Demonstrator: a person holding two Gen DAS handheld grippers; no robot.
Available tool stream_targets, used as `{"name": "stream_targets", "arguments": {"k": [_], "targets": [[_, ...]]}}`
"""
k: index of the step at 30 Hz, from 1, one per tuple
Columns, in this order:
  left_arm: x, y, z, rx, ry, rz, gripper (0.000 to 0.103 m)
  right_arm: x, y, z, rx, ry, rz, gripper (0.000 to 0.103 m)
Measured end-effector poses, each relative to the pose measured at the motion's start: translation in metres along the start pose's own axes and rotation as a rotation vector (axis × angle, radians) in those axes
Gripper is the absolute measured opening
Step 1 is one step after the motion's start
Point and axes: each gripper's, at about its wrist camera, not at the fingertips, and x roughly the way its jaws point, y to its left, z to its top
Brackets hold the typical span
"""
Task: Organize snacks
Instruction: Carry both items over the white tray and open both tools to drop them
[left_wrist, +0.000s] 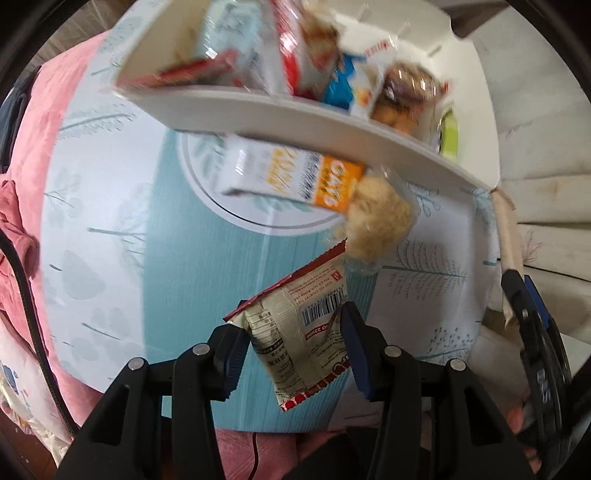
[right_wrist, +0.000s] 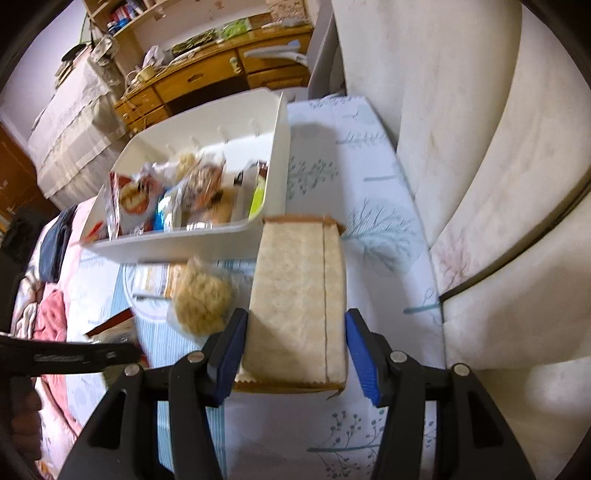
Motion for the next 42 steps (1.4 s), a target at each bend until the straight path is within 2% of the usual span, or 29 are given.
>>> {"name": "stream_targets", "arguments": {"k": [7,18,26,37,42], "targets": [[-0.052,0.030,0.018,0.014,-0.051,-0.039,0.047,-0.011,0.005,0.021,0.021,-0.063,-0.046,0.053],[-0.109,0.056,0.067,0.084,-0.134,-0.024,0.047,-0.029,0.023,0.041,0.032,-0.152,-0.131,0.053],[-0.114,0.064,0.107,0.106,-0.155,-0.016,0.047,-0.033,0.039,0.061,0.060,-0.206,-0.117,0.053],[-0.107,0.077,0.156,0.067,-0.200,-0.095,0.047,-0.002,0.068,0.087,0.054,-0.247,-0.057,0.053],[-0.104,0.076,0.169,0.084,-0.241,-0.136,0.047,0.016,0.077,0.099,0.051,-0.243,-0.037,0.053]]}}
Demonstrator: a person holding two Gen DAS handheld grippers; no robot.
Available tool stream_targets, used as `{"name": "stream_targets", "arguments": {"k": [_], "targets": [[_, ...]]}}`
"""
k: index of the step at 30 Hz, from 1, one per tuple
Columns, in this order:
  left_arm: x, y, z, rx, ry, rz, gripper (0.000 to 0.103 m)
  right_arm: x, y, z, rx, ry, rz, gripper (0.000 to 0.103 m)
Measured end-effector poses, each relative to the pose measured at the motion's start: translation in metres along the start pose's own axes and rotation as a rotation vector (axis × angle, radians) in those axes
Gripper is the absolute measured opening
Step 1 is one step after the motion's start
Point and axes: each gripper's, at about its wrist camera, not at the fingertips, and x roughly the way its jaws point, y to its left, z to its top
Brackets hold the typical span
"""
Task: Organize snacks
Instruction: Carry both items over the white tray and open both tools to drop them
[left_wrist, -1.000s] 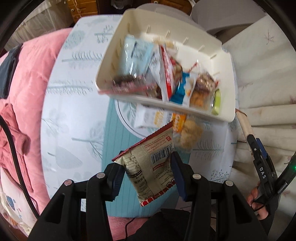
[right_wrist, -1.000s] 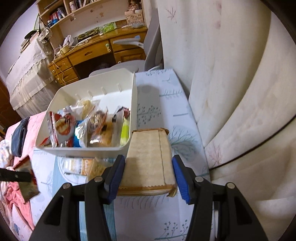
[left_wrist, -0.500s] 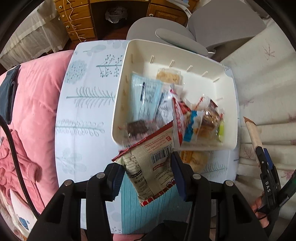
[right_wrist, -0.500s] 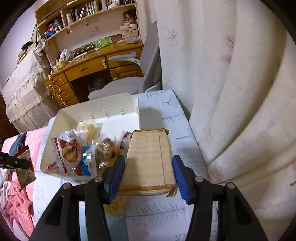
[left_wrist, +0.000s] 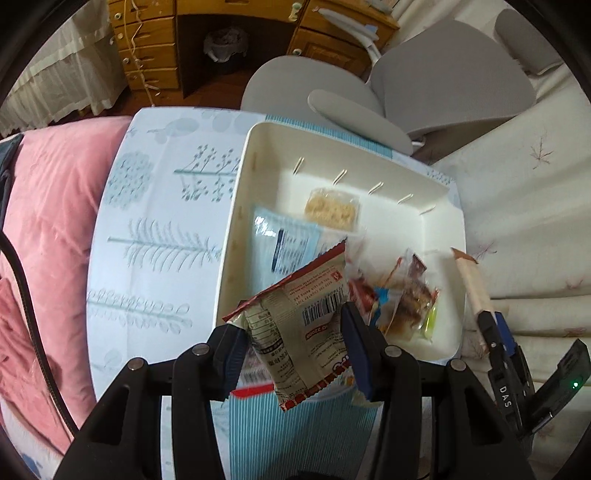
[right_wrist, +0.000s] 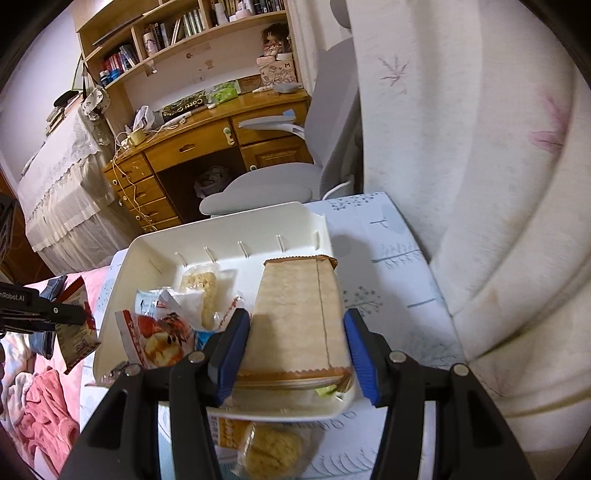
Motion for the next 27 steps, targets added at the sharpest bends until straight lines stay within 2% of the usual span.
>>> {"name": "stream_targets", "arguments": {"k": [2,3,4,6,14,21,27], "targets": [[0.002,-0.001,0.002,0.010,-0.009,-0.025,0.048,0.004,0.002,0.001,-0.002,0.000,-0.002,0.053],[0.002,-0.002,0.002,0.015,-0.012,-0.035,0.054,0.006,0.003,0.002,-0.003,0.003,0.003,0.053],[0.002,-0.003,0.002,0.019,-0.014,-0.043,0.066,0.008,0.004,0.002,-0.005,0.008,0.017,0.054],[0.001,-0.005,0.000,0.020,-0.029,-0.051,0.073,0.012,0.004,0.003,-0.008,0.022,0.054,0.054],[-0.008,-0.009,-0.017,0.021,-0.073,-0.074,0.074,0.009,0.006,-0.006,0.000,0.051,0.085,0.054],[-0.016,-0.016,-0.050,0.024,-0.093,-0.108,0.074,-0.011,0.004,-0.020,0.010,0.062,0.123,0.055],[-0.021,-0.018,-0.084,0.025,-0.112,-0.109,0.074,-0.023,0.003,-0.040,0.029,0.098,0.159,0.055]]}}
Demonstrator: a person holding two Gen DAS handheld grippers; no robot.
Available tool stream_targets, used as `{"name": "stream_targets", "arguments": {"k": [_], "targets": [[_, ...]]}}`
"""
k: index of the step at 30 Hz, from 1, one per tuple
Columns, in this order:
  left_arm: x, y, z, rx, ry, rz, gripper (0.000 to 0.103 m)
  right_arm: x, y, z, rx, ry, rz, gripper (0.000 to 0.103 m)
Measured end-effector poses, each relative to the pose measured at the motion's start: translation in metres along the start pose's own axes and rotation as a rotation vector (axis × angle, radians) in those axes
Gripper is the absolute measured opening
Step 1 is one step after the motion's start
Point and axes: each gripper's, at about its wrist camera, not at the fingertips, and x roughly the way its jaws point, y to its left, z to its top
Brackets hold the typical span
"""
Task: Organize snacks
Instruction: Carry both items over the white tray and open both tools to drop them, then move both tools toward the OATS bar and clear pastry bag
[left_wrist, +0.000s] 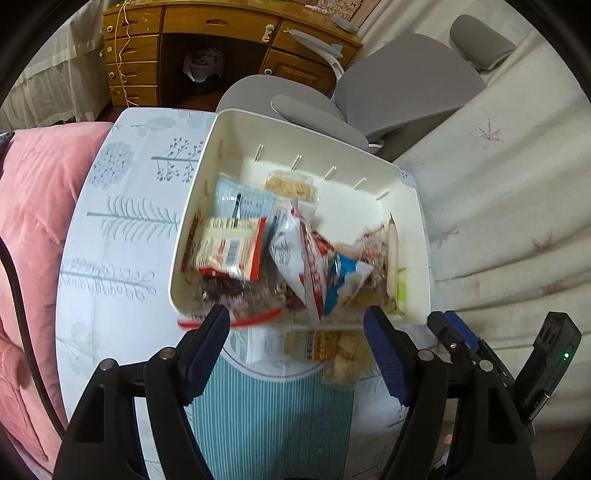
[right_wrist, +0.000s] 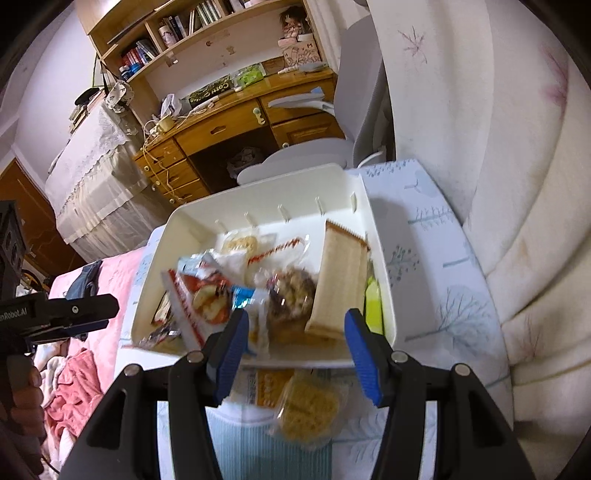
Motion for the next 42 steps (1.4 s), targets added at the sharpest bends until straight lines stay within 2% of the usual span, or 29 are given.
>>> {"name": "stream_targets", "arguments": {"k": [11,15,22,28,42], "targets": [[0.002,0.004,-0.047,0.056,-0.013,-0.015,0.074,0.009,-0.010,-0.042,0.083,0.135,0.045,0.055],[0.006,0.003,-0.062,0.130,-0.038,0.012,0.074,0.018,-0.013,-0.056,0.100,0.178,0.026,0.055],[0.019,0.007,-0.076,0.234,-0.030,0.026,0.074,0.041,-0.018,-0.073,0.174,0.248,0.011,0.064],[0.028,0.005,-0.083,0.393,-0.051,0.022,0.074,0.060,-0.021,-0.085,0.242,0.298,-0.014,0.067],[0.070,-0.011,-0.108,0.786,-0.067,0.049,0.074,0.087,-0.026,-0.102,0.309,0.304,-0.083,0.070]]}}
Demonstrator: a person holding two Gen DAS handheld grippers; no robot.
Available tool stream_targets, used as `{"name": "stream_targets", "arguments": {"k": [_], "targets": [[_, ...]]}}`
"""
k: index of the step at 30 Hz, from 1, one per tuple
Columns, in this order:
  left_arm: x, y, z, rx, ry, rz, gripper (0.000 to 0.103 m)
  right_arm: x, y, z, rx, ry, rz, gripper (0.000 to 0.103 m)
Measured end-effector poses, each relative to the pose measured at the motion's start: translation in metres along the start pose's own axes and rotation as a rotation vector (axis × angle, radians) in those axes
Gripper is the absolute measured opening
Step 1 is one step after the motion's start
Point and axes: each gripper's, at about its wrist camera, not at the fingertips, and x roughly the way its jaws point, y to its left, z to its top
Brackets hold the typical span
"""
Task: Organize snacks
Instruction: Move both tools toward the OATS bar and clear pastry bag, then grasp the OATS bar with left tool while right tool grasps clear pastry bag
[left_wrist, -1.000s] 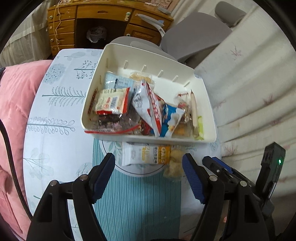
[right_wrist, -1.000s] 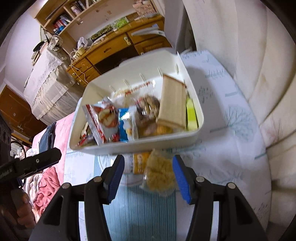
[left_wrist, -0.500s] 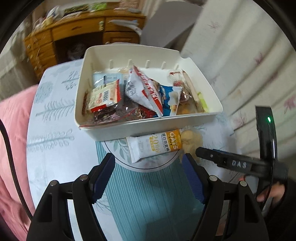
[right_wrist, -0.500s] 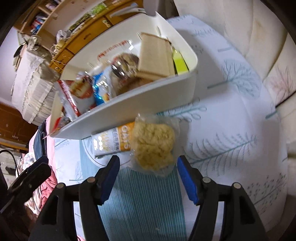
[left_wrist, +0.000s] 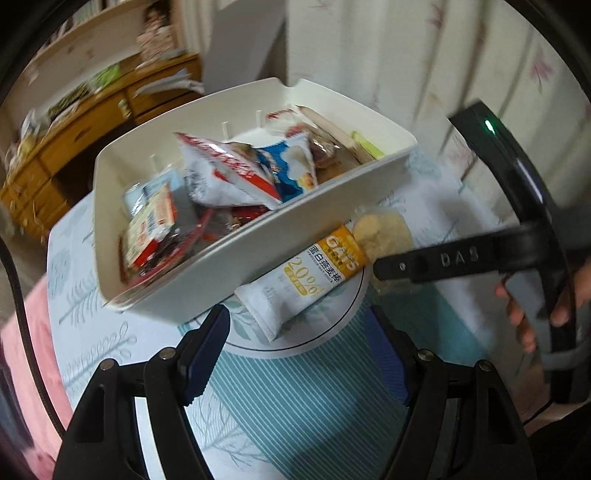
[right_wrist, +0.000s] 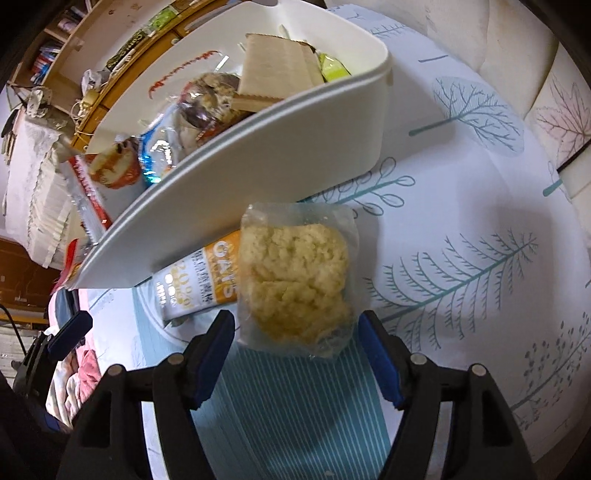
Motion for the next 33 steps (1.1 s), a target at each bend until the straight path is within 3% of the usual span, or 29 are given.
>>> {"name": "stream_targets", "arguments": {"k": [6,10,16,33], "targets": [[0.018,-0.011,-0.003,0.090,0.009,-0.001,0.074,0.003,-0.002,0.002,0.016,-0.011,-0.013,0.070],[0.031,-0.020,-0.005,0.138,0.017,0.022,0.074,0.004,0.000,0.001,0.020,-0.020,-0.009,0.058],[0.050,-0.026,-0.005,0.165,0.021,0.071,0.074,-0.006,-0.011,-0.002,0.050,-0.030,-0.029,0.055],[0.086,-0.010,0.010,0.052,0.042,0.115,0.074,-0.042,-0.064,-0.023,0.124,-0.031,-0.099,0.054]]}}
